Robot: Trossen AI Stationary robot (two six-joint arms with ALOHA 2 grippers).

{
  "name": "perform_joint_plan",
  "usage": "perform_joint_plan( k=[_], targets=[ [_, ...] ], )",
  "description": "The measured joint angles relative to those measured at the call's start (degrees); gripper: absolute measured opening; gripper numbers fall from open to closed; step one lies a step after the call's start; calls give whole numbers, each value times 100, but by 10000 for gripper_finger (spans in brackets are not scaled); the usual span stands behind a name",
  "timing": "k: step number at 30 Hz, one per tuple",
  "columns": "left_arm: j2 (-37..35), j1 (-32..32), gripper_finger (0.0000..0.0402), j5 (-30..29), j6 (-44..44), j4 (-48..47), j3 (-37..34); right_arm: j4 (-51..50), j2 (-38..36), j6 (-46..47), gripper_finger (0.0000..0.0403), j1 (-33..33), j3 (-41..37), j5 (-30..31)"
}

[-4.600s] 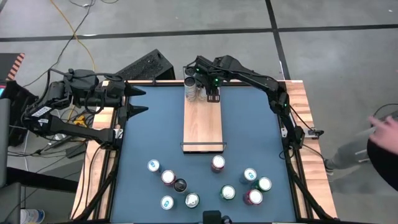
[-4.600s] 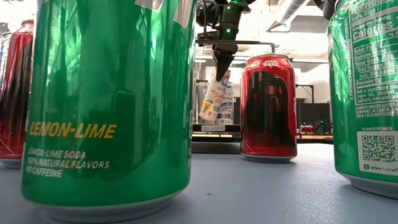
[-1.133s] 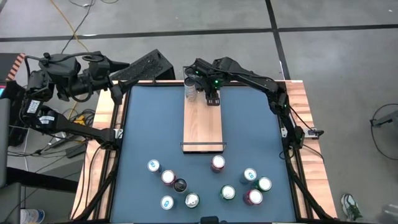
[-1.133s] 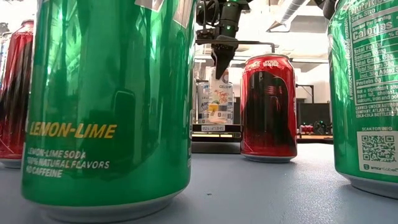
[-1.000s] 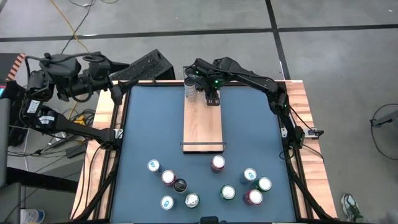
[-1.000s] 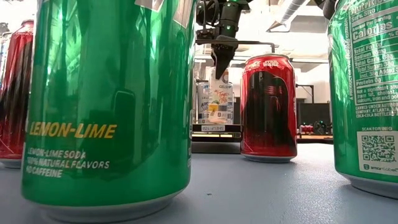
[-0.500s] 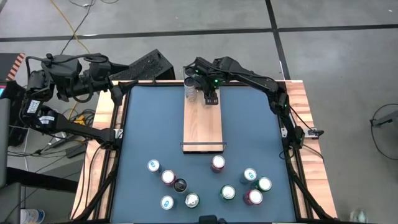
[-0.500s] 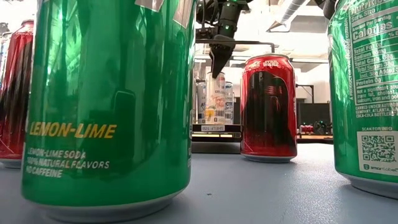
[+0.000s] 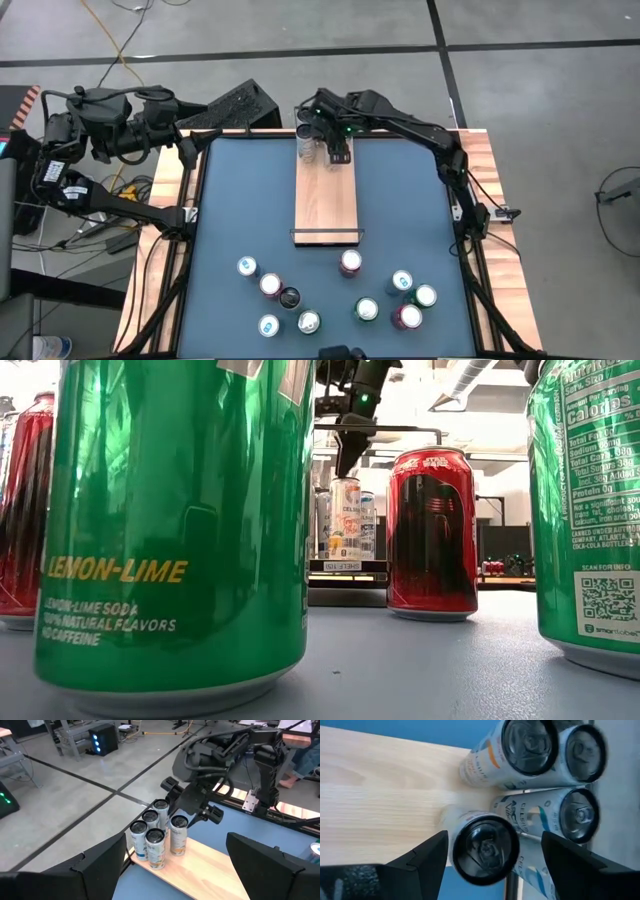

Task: Place canned beverage on shelf
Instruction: Put the right white yellow soda can on the shelf aligned with the other white yellow soda can

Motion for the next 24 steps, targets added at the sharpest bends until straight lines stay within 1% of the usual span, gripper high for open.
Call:
perform_joint_plan(
  k=[3,6,10,13,17,21,22,24],
  targets=[
    [0,0,332,-2,11,-2,0,-35,-107,-6,304,66,9,285],
    [-2,0,332,-2,13,-56,0,-287,-243,-48,304,152,20,561],
    [-4,-1,332,-4,13,-285,2,-577,-499,155,300,236,9,528],
    [-4,-2,332,-3,11,-309,2,-969,-612,535,289,270,9,275],
    [-77,-4,332,0,13,-309,2,-1559,-683,980,275,205,7,-496],
    [-205,-4,332,-3,116,-295,3,-1549,-804,1201,262,0,-160,-1350],
    [-224,-2,332,-7,120,-295,4,-1540,-833,1203,259,-43,-210,-1470],
    [-285,-2,332,-7,123,-295,4,-1534,-870,1275,251,-129,-344,-1504]
  ],
)
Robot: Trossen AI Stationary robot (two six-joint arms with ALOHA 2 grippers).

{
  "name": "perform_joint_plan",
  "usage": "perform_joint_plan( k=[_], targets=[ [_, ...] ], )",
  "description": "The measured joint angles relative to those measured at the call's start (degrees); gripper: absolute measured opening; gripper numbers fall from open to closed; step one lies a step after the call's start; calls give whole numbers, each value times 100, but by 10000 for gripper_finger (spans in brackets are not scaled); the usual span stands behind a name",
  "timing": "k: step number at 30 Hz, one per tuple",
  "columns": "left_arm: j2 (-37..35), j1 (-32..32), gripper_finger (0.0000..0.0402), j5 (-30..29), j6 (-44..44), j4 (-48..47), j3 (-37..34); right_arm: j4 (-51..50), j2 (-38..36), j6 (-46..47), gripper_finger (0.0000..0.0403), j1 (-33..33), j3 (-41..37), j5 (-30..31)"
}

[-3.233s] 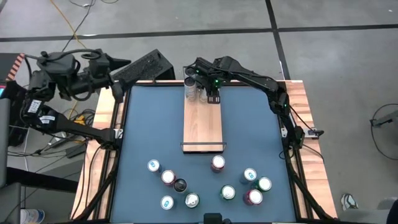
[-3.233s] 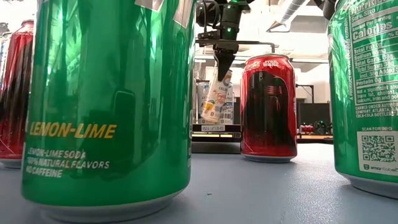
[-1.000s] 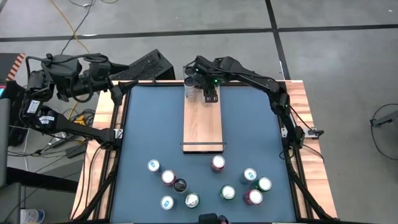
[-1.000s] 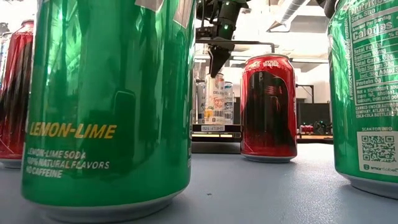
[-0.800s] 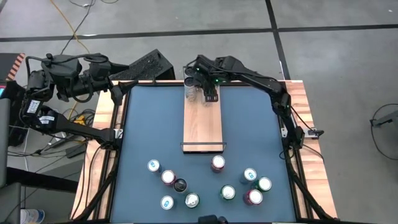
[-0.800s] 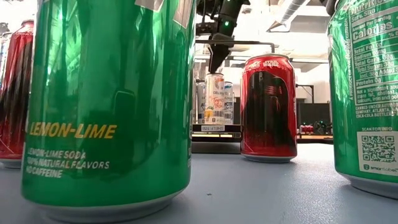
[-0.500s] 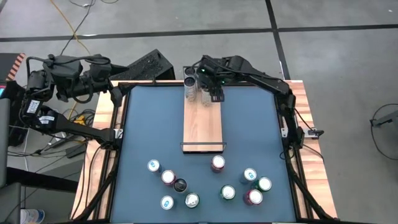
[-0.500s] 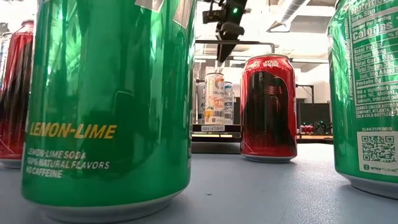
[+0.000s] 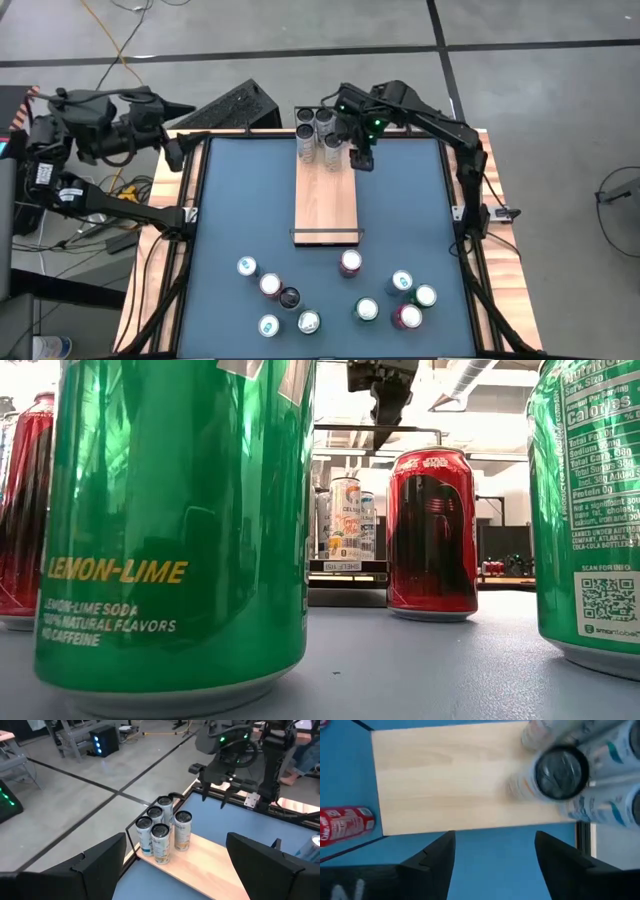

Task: Place canned beverage on shelf
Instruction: Put the right white yellow soda can on the shelf aligned with the other white yellow soda can

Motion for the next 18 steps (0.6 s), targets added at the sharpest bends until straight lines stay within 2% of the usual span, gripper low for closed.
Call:
perform_joint_plan(
  k=[6,10,14,18],
  targets=[
    [-73,0,332,0,24,4,-4,98,-48,-21,224,-229,-792,-116],
    [-75,0,332,-90,93,24,-123,112,-49,-70,197,-325,-1443,-538],
    [-64,0,332,-299,172,52,-261,109,-49,-196,150,-374,-2042,-967],
    [-69,0,332,-416,299,402,-420,109,-49,-406,82,-407,-2361,-1118]
  ],
)
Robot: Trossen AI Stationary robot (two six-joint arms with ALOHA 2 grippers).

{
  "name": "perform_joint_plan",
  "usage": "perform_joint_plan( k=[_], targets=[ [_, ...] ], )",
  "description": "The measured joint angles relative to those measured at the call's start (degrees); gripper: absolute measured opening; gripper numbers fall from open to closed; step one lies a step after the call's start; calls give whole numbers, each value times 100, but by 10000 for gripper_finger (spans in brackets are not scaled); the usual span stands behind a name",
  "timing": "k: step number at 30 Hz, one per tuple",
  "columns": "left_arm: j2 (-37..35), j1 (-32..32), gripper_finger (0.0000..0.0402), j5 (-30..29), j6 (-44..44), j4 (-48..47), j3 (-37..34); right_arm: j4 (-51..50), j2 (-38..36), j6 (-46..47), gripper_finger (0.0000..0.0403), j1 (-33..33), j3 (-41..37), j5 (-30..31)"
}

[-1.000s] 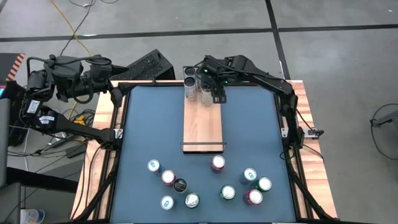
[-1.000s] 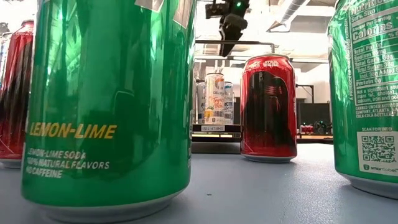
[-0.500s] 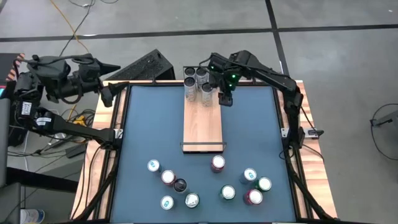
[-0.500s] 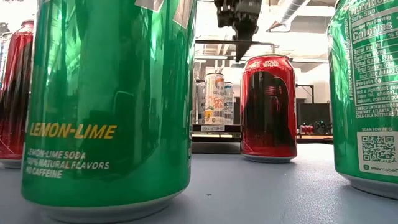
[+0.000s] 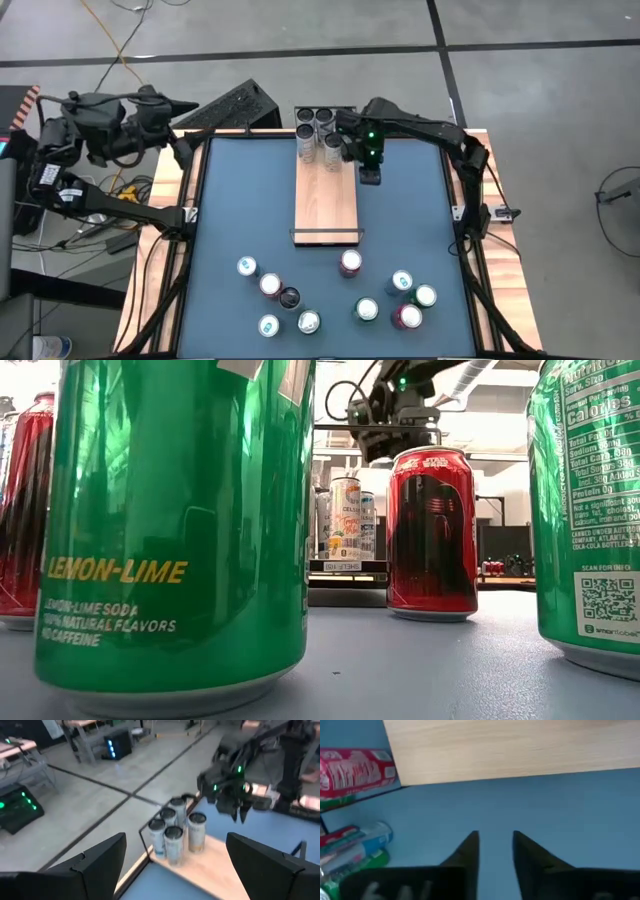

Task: Place canned beverage on shelf
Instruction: Put the right white yellow soda can on the shelf aligned with the other white yellow soda can

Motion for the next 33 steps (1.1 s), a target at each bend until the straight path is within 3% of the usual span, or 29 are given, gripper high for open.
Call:
perform_joint_plan(
  k=[5,12,21,26,33],
  targets=[
    [-64,1,332,-7,7,558,-319,537,-374,-349,8,17,-11,-35],
    [-126,0,332,17,-31,1606,-982,2390,-1349,217,2,-143,-204,-83],
    [-119,2,332,53,-190,2713,-1625,4805,-2280,653,0,-130,-2293,176],
    [-123,2,332,71,-251,3120,-1767,5769,-2381,1137,0,-182,-3076,343],
    [-126,69,332,210,-348,3120,-1767,6372,-2253,1472,0,-114,-3419,668]
  ],
)
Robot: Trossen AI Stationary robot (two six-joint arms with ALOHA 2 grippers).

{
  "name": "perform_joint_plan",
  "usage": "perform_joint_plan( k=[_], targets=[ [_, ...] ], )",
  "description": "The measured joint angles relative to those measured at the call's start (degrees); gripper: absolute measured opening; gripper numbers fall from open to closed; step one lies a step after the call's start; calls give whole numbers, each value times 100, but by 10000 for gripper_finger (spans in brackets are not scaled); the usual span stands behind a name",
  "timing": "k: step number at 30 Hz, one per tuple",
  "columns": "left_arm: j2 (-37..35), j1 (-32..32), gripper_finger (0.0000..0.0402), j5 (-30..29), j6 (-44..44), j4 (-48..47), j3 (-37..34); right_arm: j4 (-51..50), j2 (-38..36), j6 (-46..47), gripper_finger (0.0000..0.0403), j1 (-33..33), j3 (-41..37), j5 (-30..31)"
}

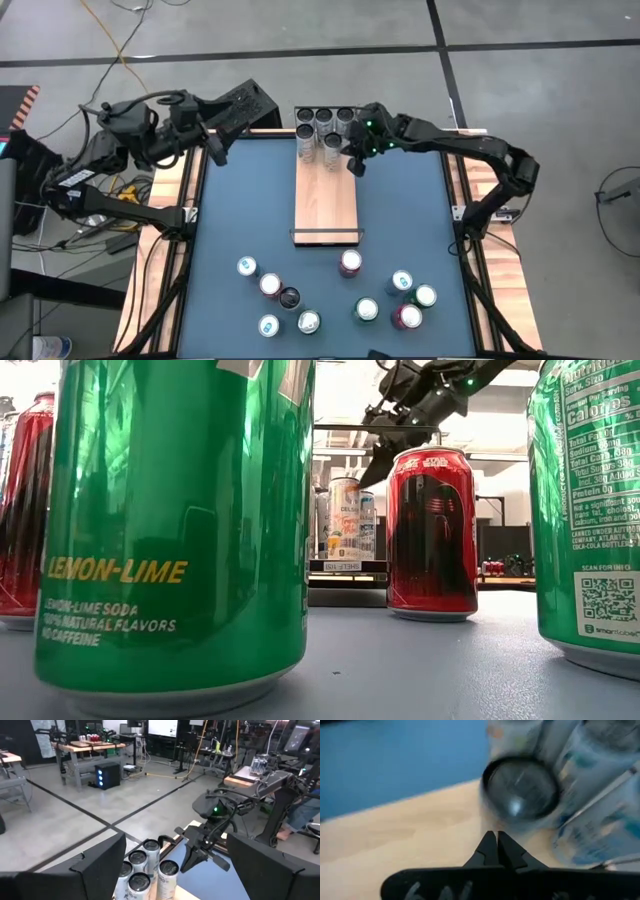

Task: Place canned beverage on shelf
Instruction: Put the right white yellow soda can on the shelf aligned with the other white yellow soda can

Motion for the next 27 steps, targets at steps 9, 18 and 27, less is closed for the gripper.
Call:
perform_joint_plan(
  k=[9,18,27],
  targets=[
    [0,494,332,439,282,-11,0,621,464,252,0,79,22,132],
    [0,817,332,723,307,-215,0,785,786,426,0,81,145,284],
    [2,973,332,910,309,-416,0,663,788,560,0,102,444,447]
  ],
)
